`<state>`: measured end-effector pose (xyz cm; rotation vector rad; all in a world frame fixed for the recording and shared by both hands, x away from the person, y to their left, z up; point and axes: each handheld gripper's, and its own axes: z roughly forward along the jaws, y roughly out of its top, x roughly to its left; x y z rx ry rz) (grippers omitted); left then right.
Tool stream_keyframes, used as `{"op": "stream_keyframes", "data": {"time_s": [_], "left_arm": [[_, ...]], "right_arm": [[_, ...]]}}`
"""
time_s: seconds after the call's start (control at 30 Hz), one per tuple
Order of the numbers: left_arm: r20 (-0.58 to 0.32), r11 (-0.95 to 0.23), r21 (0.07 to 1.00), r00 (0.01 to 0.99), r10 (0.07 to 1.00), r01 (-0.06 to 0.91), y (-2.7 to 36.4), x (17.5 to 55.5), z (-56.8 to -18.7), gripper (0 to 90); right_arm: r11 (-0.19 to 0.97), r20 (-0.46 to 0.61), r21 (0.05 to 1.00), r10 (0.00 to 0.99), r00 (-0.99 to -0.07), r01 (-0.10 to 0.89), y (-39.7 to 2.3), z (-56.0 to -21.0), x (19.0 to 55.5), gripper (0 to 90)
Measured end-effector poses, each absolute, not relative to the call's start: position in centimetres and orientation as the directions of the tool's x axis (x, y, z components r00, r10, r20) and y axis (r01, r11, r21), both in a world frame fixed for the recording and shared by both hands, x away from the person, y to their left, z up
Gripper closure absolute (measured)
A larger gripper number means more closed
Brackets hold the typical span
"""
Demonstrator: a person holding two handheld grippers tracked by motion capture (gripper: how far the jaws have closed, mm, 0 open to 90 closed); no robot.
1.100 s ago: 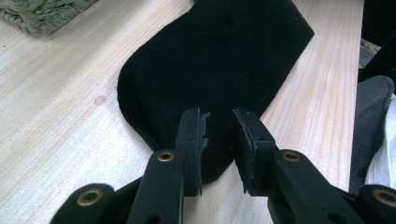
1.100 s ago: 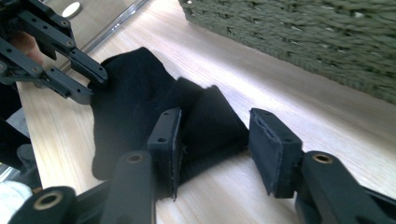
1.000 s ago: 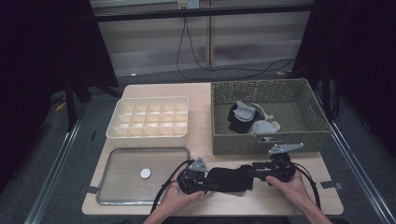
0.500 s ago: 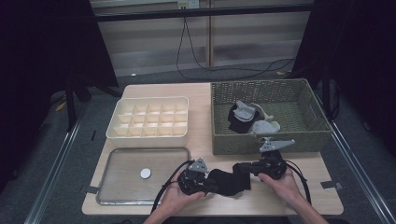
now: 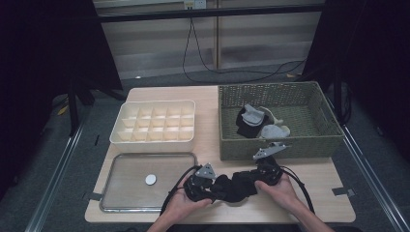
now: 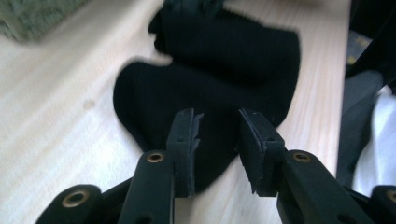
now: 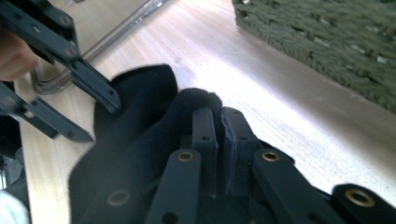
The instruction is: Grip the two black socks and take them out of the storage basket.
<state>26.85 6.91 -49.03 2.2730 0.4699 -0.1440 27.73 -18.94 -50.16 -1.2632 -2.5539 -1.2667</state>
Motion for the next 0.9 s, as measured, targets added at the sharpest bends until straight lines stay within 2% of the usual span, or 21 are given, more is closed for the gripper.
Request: {"op": "stream_keyframes", "data": {"time_s": [0.2,0.33,0.53,0.9], "left_arm": [[-0.24,-0.577,0.727,0.925,0.294,0.372,6.6,27.5,-48.0,67.3],[-0.206,-0.646,0.673,0.93,0.305,0.361,6.1,27.9,-49.4,70.1],[-0.187,-0.651,0.673,0.932,0.311,0.352,6.0,27.5,-49.5,72.9],[-0.2,-0.637,0.676,0.924,0.326,0.371,6.2,27.6,-49.6,75.7]], "right_arm": [[0.341,0.344,0.661,0.654,-0.673,0.668,-18.9,-50.3,27.6,84.2],[0.338,0.346,0.661,0.654,-0.673,0.669,-18.9,-50.2,27.5,79.3],[0.342,0.345,0.671,0.641,-0.685,0.658,-19.1,-49.8,27.3,73.3],[0.249,0.357,0.712,0.676,-0.644,0.656,-22.6,-48.1,25.5,63.3]]}}
